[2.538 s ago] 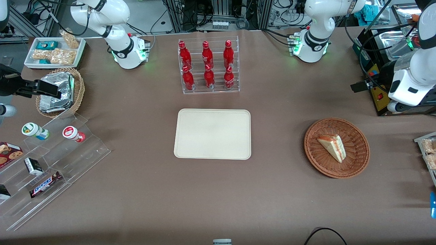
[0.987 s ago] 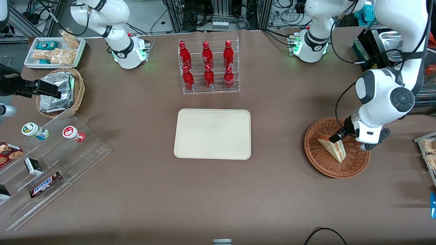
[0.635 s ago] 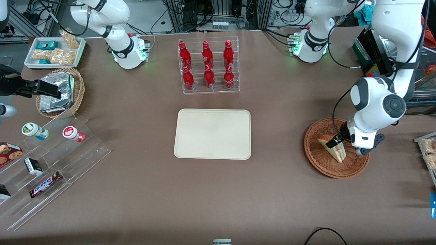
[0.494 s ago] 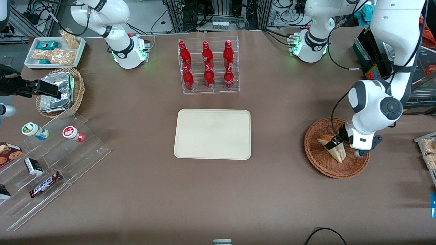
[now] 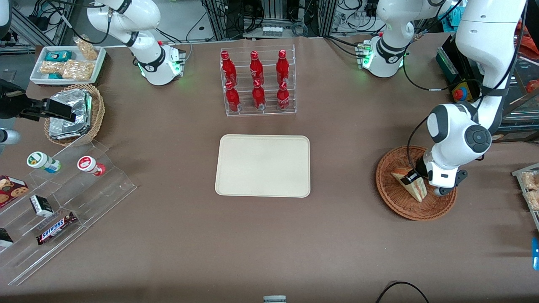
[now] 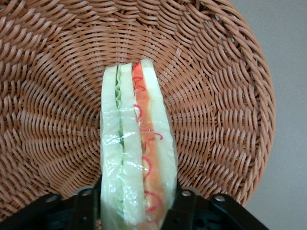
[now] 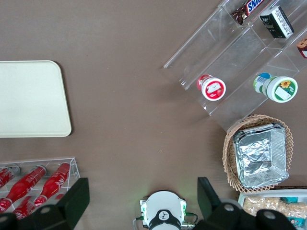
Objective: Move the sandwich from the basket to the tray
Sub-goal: 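Close the left gripper on the wrapped sandwich and lift it, then carry the sandwich with the left gripper over the cream tray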
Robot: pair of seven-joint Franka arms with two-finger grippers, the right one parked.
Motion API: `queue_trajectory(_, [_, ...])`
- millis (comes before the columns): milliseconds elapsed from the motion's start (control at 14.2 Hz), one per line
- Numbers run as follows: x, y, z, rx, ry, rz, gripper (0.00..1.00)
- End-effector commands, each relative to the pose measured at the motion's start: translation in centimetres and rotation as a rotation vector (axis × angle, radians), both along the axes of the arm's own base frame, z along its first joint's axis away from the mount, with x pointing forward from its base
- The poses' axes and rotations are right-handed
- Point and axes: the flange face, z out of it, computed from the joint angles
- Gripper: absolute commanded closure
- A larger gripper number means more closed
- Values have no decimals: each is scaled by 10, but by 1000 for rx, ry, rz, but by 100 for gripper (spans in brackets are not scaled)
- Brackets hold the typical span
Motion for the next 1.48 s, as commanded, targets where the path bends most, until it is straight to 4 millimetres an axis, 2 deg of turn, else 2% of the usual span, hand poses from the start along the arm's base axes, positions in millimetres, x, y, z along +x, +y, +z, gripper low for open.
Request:
queue_trajectory(0, [1,2,3,-1,-15,7,74])
queue_trajectory(141, [2,2,11,1,-21,7,77])
queue_trajectory(353, [-2,-9,45,11,8,-26,77])
queue_trajectory(423, [-6,-17,58,13,23,-45,77])
queue_trajectory(494, [-10,-34,73,17,35,-78,77])
queue_trajectory(635, [-13,-79,98,24,81,-162,77])
queue_trajectory(846, [-21,-156,125,36,168,-303,77])
queue_trajectory(987, [-25,-208,125,34,169,-376,77])
queue_trajectory(1128, [-32,-272,116,20,169,-456,77])
queue_trajectory(1269, [-45,-331,102,17,164,-512,77])
queue_trajectory(1340, [-44,-353,91,2,167,-533,75])
queue_trajectory(1410, [-47,-385,83,-33,174,-561,74])
